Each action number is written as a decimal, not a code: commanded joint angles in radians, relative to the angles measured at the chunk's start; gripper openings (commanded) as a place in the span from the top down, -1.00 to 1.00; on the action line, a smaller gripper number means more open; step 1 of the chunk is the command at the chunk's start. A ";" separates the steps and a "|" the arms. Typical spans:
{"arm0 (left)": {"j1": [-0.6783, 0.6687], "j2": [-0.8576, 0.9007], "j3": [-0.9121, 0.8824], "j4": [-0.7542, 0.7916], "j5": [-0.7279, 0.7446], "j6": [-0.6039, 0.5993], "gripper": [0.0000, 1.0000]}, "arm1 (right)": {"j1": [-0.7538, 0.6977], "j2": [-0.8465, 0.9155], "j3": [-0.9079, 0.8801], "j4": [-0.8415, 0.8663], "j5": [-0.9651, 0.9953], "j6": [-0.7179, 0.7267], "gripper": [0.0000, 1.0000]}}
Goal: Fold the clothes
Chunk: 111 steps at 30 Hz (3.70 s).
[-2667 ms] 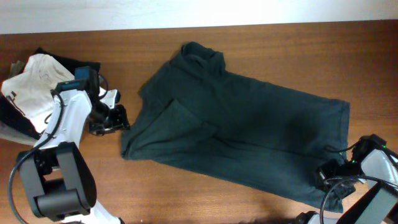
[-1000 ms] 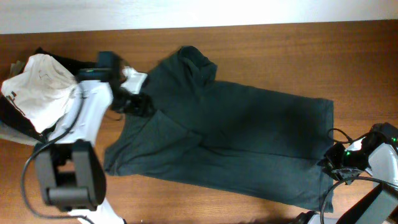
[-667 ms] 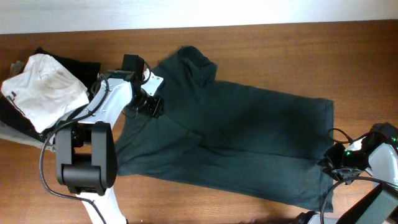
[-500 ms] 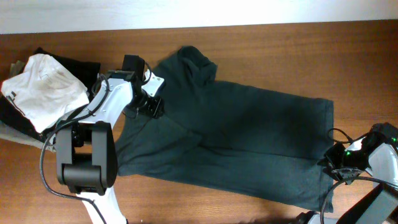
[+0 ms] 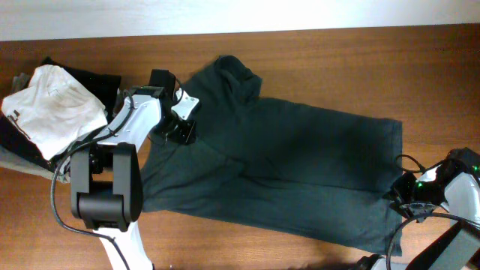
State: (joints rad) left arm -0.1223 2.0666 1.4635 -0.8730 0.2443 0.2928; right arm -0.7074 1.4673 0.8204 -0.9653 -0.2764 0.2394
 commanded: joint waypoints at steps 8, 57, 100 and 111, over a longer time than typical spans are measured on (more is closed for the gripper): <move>-0.011 0.018 0.055 -0.060 0.026 0.005 1.00 | -0.006 -0.006 0.016 0.000 -0.008 0.000 0.40; -0.257 0.048 0.301 -0.414 0.042 0.177 -0.15 | -0.006 -0.006 0.016 0.001 -0.008 -0.004 0.21; -0.539 0.065 0.283 -0.362 -0.167 0.093 1.00 | -0.006 -0.006 0.016 -0.014 -0.008 -0.023 0.17; -0.616 0.065 0.283 -0.438 -0.129 0.093 0.84 | -0.006 -0.006 0.016 -0.003 -0.008 -0.023 0.17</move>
State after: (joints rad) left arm -0.7254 2.1262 1.7351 -1.2915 0.0864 0.3965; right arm -0.7082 1.4673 0.8211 -0.9691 -0.2790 0.2276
